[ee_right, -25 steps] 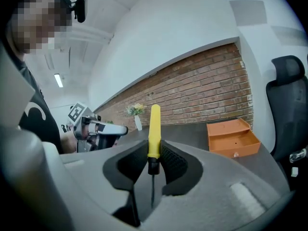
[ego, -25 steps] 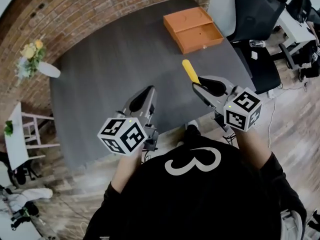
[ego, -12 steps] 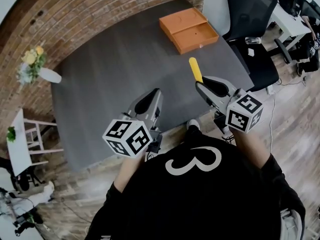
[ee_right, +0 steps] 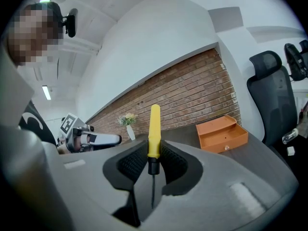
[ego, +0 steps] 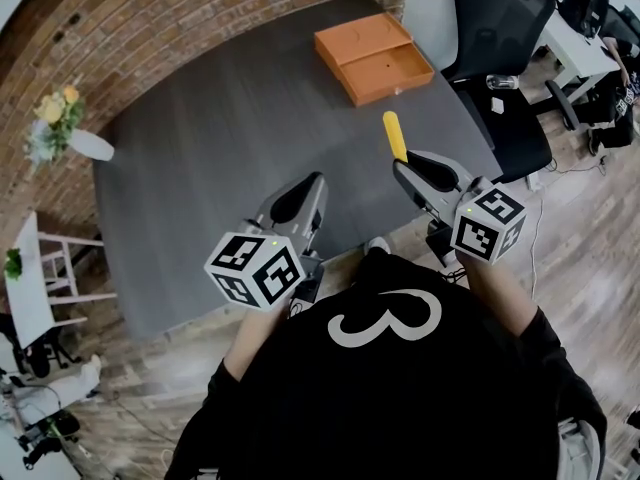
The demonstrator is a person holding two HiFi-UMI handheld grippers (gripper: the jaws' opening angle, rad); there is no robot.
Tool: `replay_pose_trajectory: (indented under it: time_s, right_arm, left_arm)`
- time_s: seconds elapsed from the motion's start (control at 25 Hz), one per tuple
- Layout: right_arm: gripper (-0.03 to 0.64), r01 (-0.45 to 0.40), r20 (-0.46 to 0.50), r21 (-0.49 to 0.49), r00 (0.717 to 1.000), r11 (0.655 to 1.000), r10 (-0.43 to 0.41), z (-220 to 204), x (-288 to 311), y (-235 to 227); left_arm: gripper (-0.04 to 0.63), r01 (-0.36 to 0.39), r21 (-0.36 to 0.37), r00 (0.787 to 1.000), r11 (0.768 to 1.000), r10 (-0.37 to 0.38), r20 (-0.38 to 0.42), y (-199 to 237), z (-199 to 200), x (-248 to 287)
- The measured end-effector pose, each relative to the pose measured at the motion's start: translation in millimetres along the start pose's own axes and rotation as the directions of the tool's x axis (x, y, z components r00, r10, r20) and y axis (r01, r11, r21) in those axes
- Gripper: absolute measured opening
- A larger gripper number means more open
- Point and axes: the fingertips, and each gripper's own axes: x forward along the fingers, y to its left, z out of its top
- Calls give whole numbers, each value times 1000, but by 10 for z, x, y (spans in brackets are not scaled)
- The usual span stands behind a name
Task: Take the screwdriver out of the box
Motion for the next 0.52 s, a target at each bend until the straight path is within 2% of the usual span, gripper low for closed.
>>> replay_pose_trajectory:
  time_s: [0.52]
  right_arm:
    - [78,-25,24,17,999,1000,24,95,-11,-223]
  left_arm:
    - [14,0,50,999,999,2,-35,-160,7,236]
